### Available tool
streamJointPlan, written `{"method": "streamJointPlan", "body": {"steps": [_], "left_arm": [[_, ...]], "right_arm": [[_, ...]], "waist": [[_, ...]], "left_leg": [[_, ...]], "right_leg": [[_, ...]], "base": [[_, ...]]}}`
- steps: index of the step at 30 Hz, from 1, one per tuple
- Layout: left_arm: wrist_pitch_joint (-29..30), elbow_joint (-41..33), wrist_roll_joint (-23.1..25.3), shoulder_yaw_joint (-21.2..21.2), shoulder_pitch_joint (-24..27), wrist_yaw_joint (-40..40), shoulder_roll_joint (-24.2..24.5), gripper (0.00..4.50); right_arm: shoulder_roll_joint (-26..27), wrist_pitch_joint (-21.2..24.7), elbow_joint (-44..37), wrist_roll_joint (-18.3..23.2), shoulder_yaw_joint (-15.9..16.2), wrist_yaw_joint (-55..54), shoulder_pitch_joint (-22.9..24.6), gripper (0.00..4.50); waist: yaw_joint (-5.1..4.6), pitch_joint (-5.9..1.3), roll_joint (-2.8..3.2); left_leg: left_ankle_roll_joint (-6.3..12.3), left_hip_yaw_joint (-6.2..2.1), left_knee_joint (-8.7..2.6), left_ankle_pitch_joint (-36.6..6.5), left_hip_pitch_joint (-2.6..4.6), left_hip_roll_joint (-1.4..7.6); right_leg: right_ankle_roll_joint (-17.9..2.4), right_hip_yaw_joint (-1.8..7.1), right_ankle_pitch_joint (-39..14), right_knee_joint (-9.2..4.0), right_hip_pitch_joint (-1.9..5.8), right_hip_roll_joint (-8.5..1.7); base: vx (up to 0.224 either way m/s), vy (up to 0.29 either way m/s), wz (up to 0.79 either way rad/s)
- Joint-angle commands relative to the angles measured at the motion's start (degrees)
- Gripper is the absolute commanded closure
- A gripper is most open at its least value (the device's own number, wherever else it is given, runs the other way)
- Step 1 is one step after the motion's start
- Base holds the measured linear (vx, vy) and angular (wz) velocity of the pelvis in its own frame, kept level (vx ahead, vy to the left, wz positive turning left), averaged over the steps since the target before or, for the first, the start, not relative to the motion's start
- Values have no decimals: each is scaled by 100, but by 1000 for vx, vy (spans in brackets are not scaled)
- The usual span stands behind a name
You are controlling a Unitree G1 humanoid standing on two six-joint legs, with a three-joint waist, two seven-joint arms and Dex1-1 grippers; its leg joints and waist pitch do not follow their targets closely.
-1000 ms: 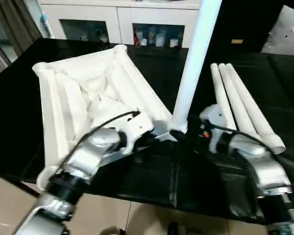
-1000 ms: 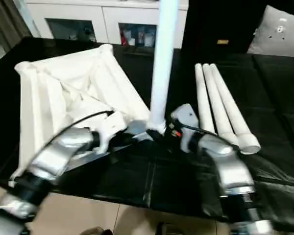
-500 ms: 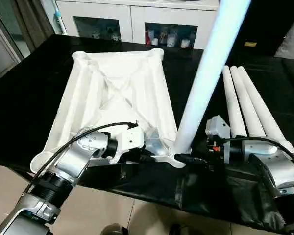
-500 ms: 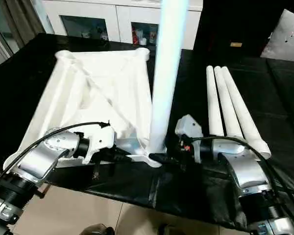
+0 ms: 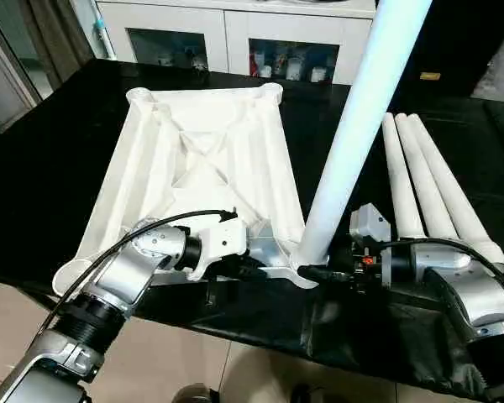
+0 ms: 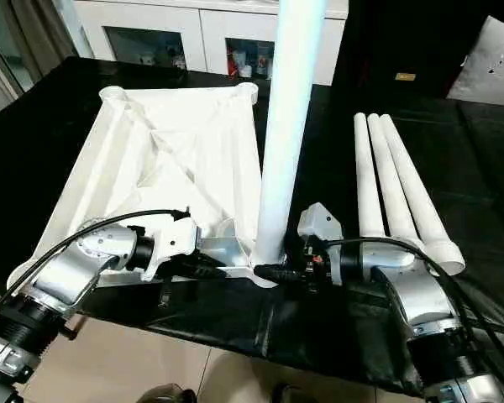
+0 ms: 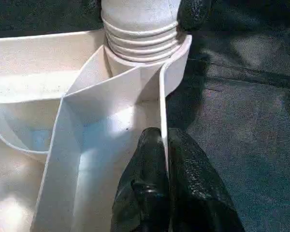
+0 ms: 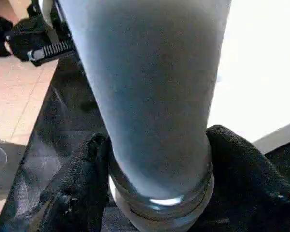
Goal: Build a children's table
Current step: Rotate leg to tighten
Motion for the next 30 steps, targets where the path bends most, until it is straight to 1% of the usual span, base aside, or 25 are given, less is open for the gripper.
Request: {"method": "streamJointPlan", "body": {"steps": [1,2,3,4,5,6,7,8,9,10,11,12,13,14,16,18,20,21,23,24,25,26,27,28,30], "left_arm": [[101,-219,-68,89,-24,130,-98,450],[445,-321,-79,171,9,431,-239,450],[445,-321,-79,171,9,431,-239,450],[754,-392,-52,233,22,752,-399,450],[855,-414,-39,255,23,873,-462,450],[1238,-461,-22,362,-12,1326,-740,450],[1448,-452,-32,438,-58,1586,-921,450],[1806,-406,-51,574,-166,2057,-1269,450],[1958,-340,-38,643,-255,2351,-1490,450],[2012,-296,-24,674,-305,2494,-1601,450],[1996,-123,34,720,-428,2767,-1780,450],[1993,-95,44,727,-448,2810,-1808,450],[1884,271,207,807,-694,3353,-2087,450],[1807,396,317,783,-786,3501,-2148,450],[1721,455,434,716,-829,3534,-2125,450],[1703,433,521,688,-819,3499,-2070,450],[1559,437,590,627,-811,3410,-1960,450],[1471,450,596,592,-808,3360,-1908,450],[1323,478,596,553,-800,3313,-1857,450],[1240,541,604,549,-815,3322,-1861,450],[1177,602,614,555,-830,3348,-1869,450],[1168,667,547,602,-845,3289,-1894,450],[1181,699,494,637,-851,3242,-1912,450],[1181,699,494,637,-851,3242,-1912,423],[1215,564,289,757,-805,3092,-1941,395]], "right_arm": [[138,159,-124,221,63,-9,105,177],[281,309,-198,203,67,-254,160,178],[281,309,-198,203,67,-254,160,178],[444,419,-187,76,81,-620,169,178],[509,462,-169,21,82,-776,164,179],[789,602,-68,-106,22,-1340,107,180],[949,669,-7,-150,-27,-1622,64,180],[1244,801,95,-201,-122,-2110,-16,181],[1427,884,143,-217,-183,-2390,-62,181],[1514,926,161,-220,-212,-2517,-83,181],[1654,995,231,-275,-275,-2814,-129,181],[1676,1005,242,-284,-285,-2861,-136,181],[1882,1072,367,-426,-366,-3385,-202,182],[1961,1039,395,-551,-401,-3629,-212,182],[1994,883,404,-648,-440,-3768,-200,182],[2014,835,338,-585,-535,-3738,-160,126],[1951,769,224,-576,-584,-3687,-98,109],[1854,769,157,-623,-577,-3692,-63,101],[1686,744,54,-718,-573,-3706,-12,76],[1640,728,17,-756,-588,-3737,3,76],[1586,836,-64,-704,-641,-3710,23,76],[1481,932,-223,-640,-703,-3632,73,58],[1420,997,-329,-595,-739,-3576,108,58],[1420,997,-329,-595,-739,-3576,108,41],[1113,1150,-783,-439,-914,-3355,274,26]], "waist": [[1,-472,-90],[4,-469,-88],[-1,-452,-82],[-10,-445,-84],[-30,-415,-82],[-37,-409,-92],[-76,-380,-96],[-118,-374,-115],[-175,-376,-122],[-199,-373,-134],[-204,-399,-134],[-208,-399,-139],[-212,-399,-121],[-222,-405,-103],[-187,-445,-106],[-155,-463,-60],[-143,-486,-67],[-149,-481,-64],[-164,-487,-90],[-164,-478,-82],[-177,-473,-83],[-187,-472,-105],[-171,-473,-101],[-161,-468,-90],[-145,-487,-98]], "left_leg": [[826,-61,-332,-164,-7,295],[815,-66,-334,-164,-11,294],[784,-66,-342,-221,7,300],[750,-66,-348,-271,4,296],[670,-59,-362,-424,24,285],[618,-62,-366,-507,31,276],[504,-65,-390,-584,19,260],[411,-66,-395,-663,34,244],[354,-66,-381,-705,51,206],[359,-68,-379,-698,36,185],[408,-64,-368,-598,36,168],[459,-59,-362,-563,35,166],[528,-50,-356,-565,58,149],[534,-46,-356,-482,45,137],[569,-64,-354,-367,32,155],[661,-75,-351,-260,20,189],[793,-78,-341,-106,2,208],[837,-76,-339,-134,-2,213],[846,-75,-335,-133,-26,194],[854,-75,-335,-163,-29,186],[837,-66,-334,-208,-23,181],[823,-62,-338,-232,-17,179],[824,-60,-333,-231,-7,181],[834,-64,-340,-229,-9,201],[846,-65,-330,-172,-5,204]], "right_leg": [[-931,318,-1504,-337,431,-491],[-925,312,-1524,-340,433,-488],[-924,307,-1634,-365,410,-490],[-910,305,-1717,-368,421,-491],[-851,299,-2006,-423,404,-486],[-808,295,-2151,-435,416,-491],[-741,284,-2364,-458,425,-478],[-644,279,-2571,-490,437,-491],[-579,262,-2756,-520,436,-488],[-513,256,-2852,-541,446,-485],[-434,270,-2826,-547,457,-485],[-425,275,-2766,-552,441,-469],[-403,268,-2780,-570,415,-451],[-360,259,-2730,-579,404,-424],[-385,264,-2458,-535,441,-443],[-505,282,-2072,-476,440,-458],[-702,293,-1566,-405,458,-456],[-744,288,-1508,-409,458,-456],[-738,280,-1503,-402,488,-459],[-721,276,-1567,-421,484,-459],[-688,274,-1674,-432,479,-453],[-667,275,-1776,-446,486,-445],[-652,278,-1805,-448,477,-446],[-645,282,-1836,-449,471,-455],[-656,287,-1753,-430,475,-458]], "base": [[0,0,0],[0,0,0],[0,0,0],[0,0,0],[0,0,0],[0,0,0],[0,0,0],[0,0,0],[0,0,0],[0,0,0],[0,0,0],[0,0,0],[0,0,0],[0,0,0],[0,0,0],[0,0,0],[0,0,0],[0,0,0],[0,0,0],[0,0,0],[0,0,0],[0,0,0],[0,0,0],[0,0,0],[0,0,0]]}}
